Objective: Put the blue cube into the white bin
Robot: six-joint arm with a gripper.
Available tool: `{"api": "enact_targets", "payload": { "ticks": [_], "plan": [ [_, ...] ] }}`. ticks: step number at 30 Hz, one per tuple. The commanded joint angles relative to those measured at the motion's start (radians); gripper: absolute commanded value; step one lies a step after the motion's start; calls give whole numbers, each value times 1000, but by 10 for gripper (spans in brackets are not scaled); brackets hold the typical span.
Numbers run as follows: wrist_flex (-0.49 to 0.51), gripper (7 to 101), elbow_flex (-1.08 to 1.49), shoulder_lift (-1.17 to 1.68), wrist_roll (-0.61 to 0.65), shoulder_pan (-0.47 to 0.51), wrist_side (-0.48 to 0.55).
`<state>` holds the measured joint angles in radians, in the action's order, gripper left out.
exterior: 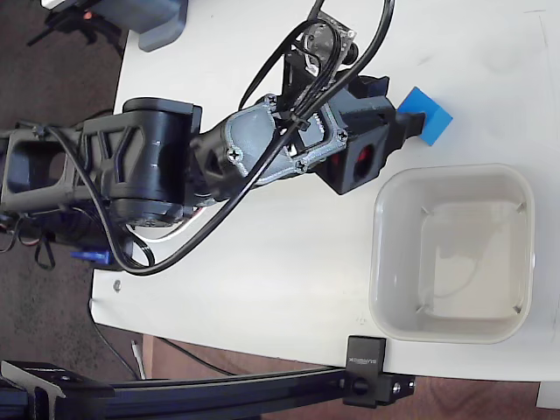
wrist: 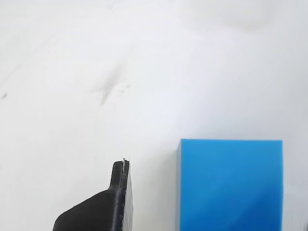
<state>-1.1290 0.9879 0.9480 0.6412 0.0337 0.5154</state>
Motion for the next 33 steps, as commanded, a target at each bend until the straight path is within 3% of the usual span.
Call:
{"api": "enact_targets", "payload": {
  "ticks": [1, 21, 33],
  "plan": [
    [18, 962, -63, 21, -3, -3, 20],
    [72, 952, -80, -37, -9, 18, 26],
    [69, 833, -95, -52, -8, 29, 23]
  ]
}}
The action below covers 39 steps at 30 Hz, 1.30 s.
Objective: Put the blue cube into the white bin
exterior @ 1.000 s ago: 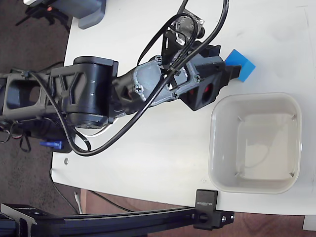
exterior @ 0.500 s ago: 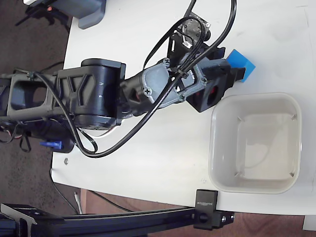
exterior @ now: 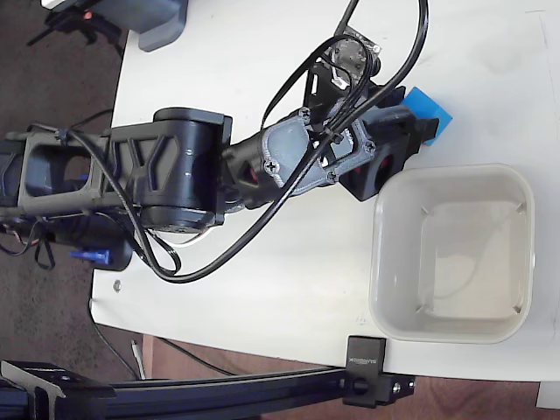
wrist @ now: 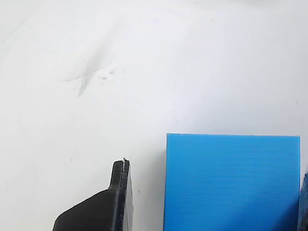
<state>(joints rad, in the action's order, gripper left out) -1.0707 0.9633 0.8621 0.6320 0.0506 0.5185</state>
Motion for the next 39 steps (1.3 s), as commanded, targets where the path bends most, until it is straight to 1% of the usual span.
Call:
{"api": "enact_targets", "payload": {
  "ticks": [1, 6, 9, 10, 12, 19, 27, 31, 35, 39],
  "plan": [
    [11, 828, -74, 31, 2, 14, 20],
    [0, 793, -126, -5, 2, 23, 21],
    [-31, 755, -176, -34, 8, 29, 18],
    [-38, 734, -186, -38, 11, 31, 15],
    [-49, 632, -198, -43, 17, 34, 9],
    [-80, 508, -206, -21, 26, 37, -11],
    [-83, 500, -206, 28, 5, 37, -26],
    [-95, 503, -206, 61, -20, 34, -55],
    [-101, 508, -206, 123, -91, 17, -121],
    [-75, 497, -206, 209, -216, -25, -238]
  ]
}}
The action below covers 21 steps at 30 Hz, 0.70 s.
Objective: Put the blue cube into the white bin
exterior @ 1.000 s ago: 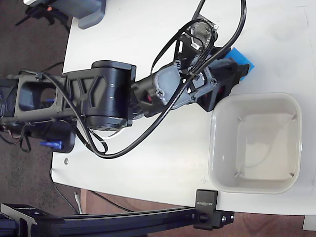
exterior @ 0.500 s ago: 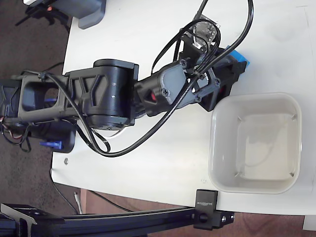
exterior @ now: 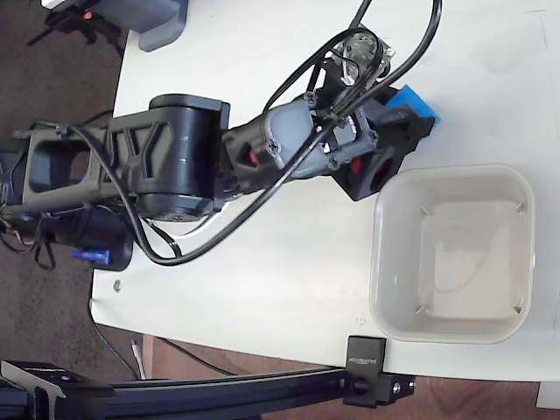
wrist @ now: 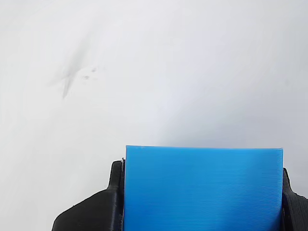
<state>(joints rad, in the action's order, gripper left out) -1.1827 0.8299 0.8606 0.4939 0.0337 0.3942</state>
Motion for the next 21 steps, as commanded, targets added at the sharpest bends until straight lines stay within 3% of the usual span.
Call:
{"api": "enact_targets", "payload": {
  "ticks": [1, 8, 14, 21],
  "plan": [
    [49, 497, -74, 232, -117, -18, -144],
    [69, 500, -74, 350, -258, -34, -331],
    [77, 527, -71, 356, -290, 89, -295],
    [187, 551, -69, 267, -348, 184, -238]
  ]
}}
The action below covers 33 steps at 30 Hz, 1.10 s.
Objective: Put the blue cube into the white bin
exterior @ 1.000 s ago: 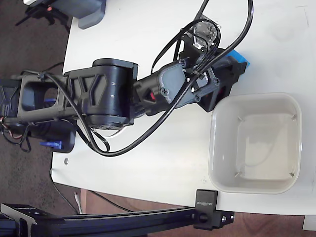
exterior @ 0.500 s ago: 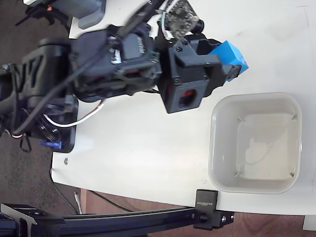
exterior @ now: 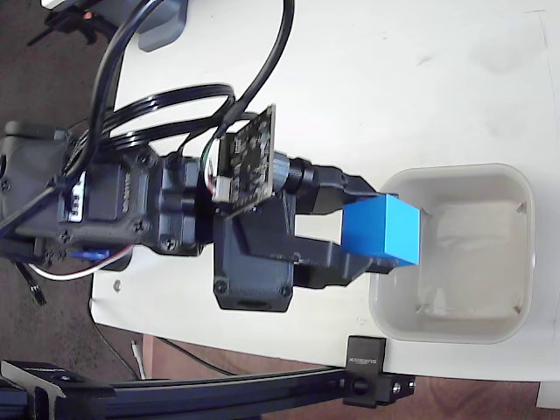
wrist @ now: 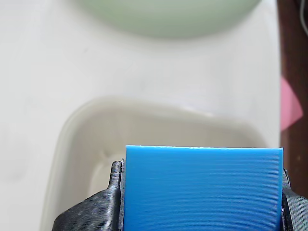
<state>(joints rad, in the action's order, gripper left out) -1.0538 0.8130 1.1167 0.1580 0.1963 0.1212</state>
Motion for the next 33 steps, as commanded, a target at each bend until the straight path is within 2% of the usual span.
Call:
{"api": "enact_targets", "payload": {
  "ticks": [1, 6, 7, 10, 15, 18, 20, 23, 28, 33],
  "plan": [
    [69, 562, -52, 2, -18, 25, 40],
    [83, 618, -52, -17, -34, 21, 51],
    [84, 688, -54, -17, -38, 18, 51],
    [86, 1003, -54, -15, -41, 12, 49],
    [80, 1003, -49, -9, -38, 9, 51],
    [80, 1003, 43, 64, -37, -11, 26],
    [123, 1003, 239, 207, -34, -35, -18],
    [242, 1003, 630, 494, -66, -67, -78],
    [318, 1003, 1207, 979, -133, -129, -163],
    [356, 1003, 1707, 1420, -187, -239, -265]
  ]
}}
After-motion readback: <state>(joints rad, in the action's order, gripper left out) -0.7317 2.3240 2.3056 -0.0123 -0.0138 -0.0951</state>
